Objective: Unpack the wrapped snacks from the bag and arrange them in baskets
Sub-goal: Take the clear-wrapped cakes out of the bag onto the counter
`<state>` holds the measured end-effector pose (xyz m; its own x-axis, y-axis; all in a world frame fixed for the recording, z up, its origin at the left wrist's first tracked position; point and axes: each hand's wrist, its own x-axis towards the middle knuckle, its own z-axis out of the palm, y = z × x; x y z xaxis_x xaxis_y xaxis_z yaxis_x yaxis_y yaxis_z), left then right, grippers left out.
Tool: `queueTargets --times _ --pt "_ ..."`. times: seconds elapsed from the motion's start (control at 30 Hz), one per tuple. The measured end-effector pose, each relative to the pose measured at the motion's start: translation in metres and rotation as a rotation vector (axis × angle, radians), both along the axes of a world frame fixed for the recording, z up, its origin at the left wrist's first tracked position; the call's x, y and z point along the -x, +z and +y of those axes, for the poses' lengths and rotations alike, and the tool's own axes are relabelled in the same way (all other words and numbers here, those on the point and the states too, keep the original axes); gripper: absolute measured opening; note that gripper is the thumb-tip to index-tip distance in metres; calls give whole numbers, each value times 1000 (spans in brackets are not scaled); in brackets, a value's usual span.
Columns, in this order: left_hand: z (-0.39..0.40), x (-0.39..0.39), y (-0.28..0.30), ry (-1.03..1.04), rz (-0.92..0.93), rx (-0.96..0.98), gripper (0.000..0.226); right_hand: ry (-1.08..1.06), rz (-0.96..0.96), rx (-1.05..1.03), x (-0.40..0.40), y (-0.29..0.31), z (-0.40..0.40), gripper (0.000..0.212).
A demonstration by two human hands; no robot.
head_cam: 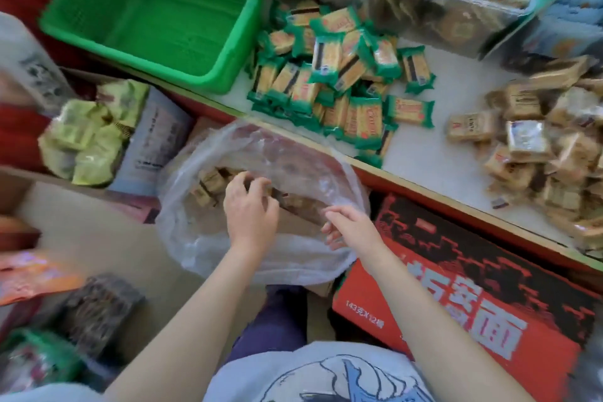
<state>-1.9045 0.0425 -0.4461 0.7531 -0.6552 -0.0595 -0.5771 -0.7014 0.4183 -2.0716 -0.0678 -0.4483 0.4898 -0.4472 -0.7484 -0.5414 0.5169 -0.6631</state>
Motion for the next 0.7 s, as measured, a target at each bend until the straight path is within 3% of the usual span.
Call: queueTargets --times 0.13,0.23,0.4,0.57,0.7 --pt "86 -83 -21 228 117 -342 52 126 27 -121 -99 -35 53 13" --pt "115 -124 -39 284 215 -438 59 158 65 -167 -158 -61 79 17" --pt "129 -171 -61 440 619 -226 65 200 124 -129 -236 -100 112 50" --pt "134 -191 -79 468 854 -59 70 177 115 -37 -284 -111 138 51" --pt "139 -199 -84 483 897 -3 68 182 215 119 -303 -119 145 39"
